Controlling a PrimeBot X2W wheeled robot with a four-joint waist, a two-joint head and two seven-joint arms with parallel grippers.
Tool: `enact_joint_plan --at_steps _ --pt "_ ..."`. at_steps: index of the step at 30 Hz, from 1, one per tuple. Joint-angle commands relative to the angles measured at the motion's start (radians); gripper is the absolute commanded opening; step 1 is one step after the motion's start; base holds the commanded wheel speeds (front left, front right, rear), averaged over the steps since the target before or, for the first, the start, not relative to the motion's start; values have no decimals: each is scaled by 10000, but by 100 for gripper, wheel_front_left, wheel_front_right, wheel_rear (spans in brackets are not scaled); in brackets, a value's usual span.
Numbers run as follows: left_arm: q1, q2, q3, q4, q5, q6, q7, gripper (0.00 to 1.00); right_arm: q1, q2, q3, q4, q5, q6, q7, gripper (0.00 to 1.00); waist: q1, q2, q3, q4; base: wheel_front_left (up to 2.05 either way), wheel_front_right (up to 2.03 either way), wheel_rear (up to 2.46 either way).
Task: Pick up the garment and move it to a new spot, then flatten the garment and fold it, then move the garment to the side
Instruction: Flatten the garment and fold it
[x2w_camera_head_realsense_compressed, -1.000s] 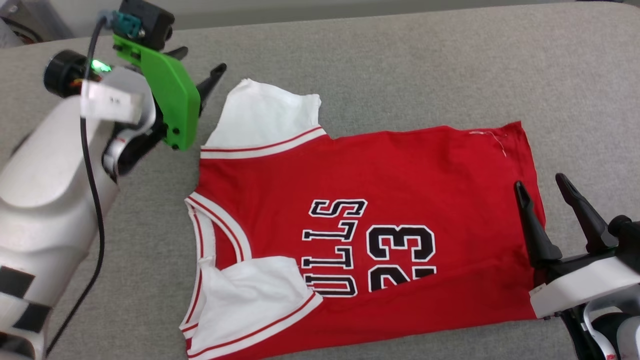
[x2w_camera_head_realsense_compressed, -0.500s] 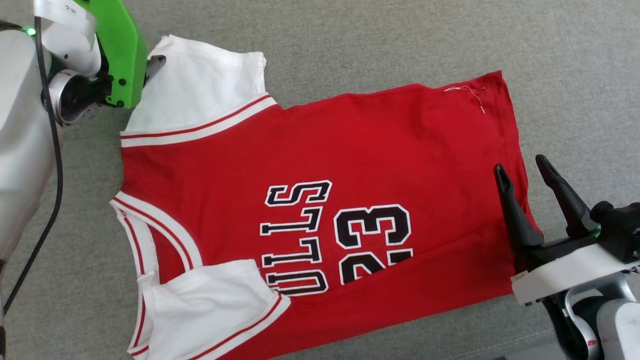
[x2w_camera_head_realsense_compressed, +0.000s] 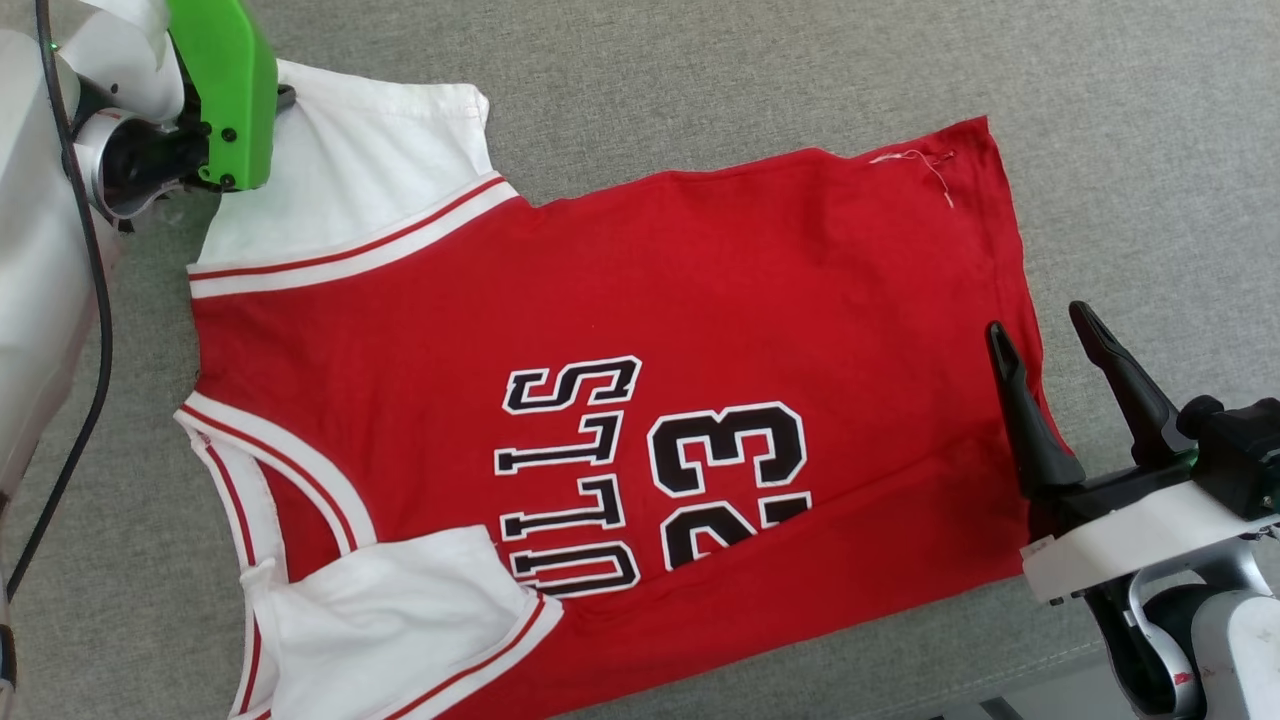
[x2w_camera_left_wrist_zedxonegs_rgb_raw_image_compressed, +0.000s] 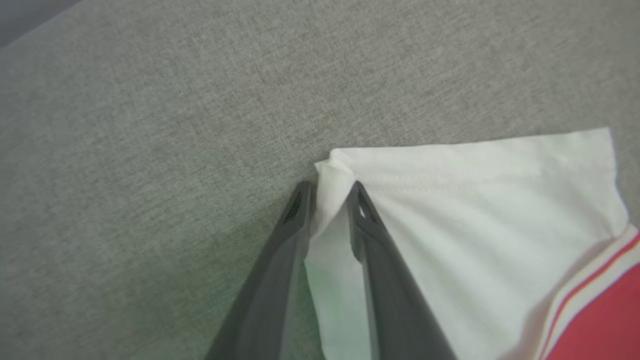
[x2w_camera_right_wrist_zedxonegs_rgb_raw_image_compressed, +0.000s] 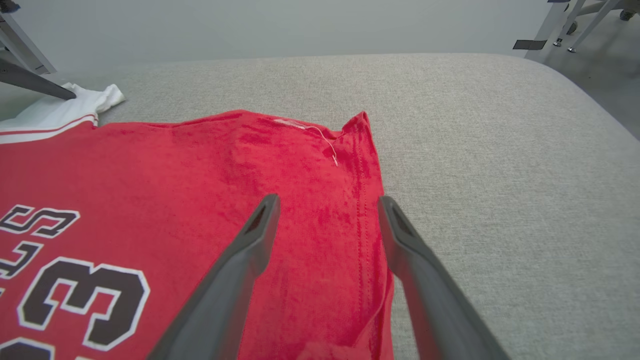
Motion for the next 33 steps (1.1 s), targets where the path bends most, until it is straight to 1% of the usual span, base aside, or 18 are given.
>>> enact_joint_plan --at_steps 1,5,8,12,16,20,22,26,28,30,33 --pt "326 -72 -197 164 -162 -26 22 0 -188 -25 -1 42 -92 -6 -6 100 0 -1 -65 51 0 0 0" --pt "353 -194 -174 78 -359 -26 -551 0 -162 -82 -30 101 -111 -6 68 100 0 -1 -272 171 0 0 0" --pt "309 -191 -219 -103 -254 -26 -1340 0 -136 -222 -80 98 -116 -6 190 100 0 -1 -525 287 0 0 0" --pt "452 -214 -324 -427 -344 -26 -2017 0 -179 -746 102 93 -176 -6 638 100 0 -1 -984 489 0 0 0" --pt "783 -34 -539 -1191 -425 -26 -2526 0 -332 -1386 17 138 -49 -6 1526 100 0 -1 -1410 829 0 0 0" --pt "1177 219 -621 -2052 -495 -26 -2871 0 -704 -2109 -29 216 282 -6 2857 100 0 -1 -1659 1223 0 0 0" --pt "1396 353 -613 -2531 -517 44 -2965 0 -1004 -2514 1 269 524 -6 3599 100 0 -1 -1715 1431 0 0 0" --pt "1858 712 -595 -3778 -524 426 -3028 0 -1810 -3249 76 438 1135 -6 4996 100 0 -1 -1634 1826 0 0 0" --pt "2149 922 -524 -4613 -590 705 -3086 0 -2286 -3545 161 630 1528 -6 5684 100 0 -1 -1522 2027 0 0 0" --pt "2364 1136 -424 -5372 -543 1029 -3248 0 -2821 -3692 154 914 1903 -6 6213 100 0 -1 -1373 2189 0 0 0" --pt "2791 1433 -326 -6425 -506 1468 -3481 0 -3574 -4002 309 1385 1992 -6 6700 100 0 -1 -1139 2393 0 0 0"
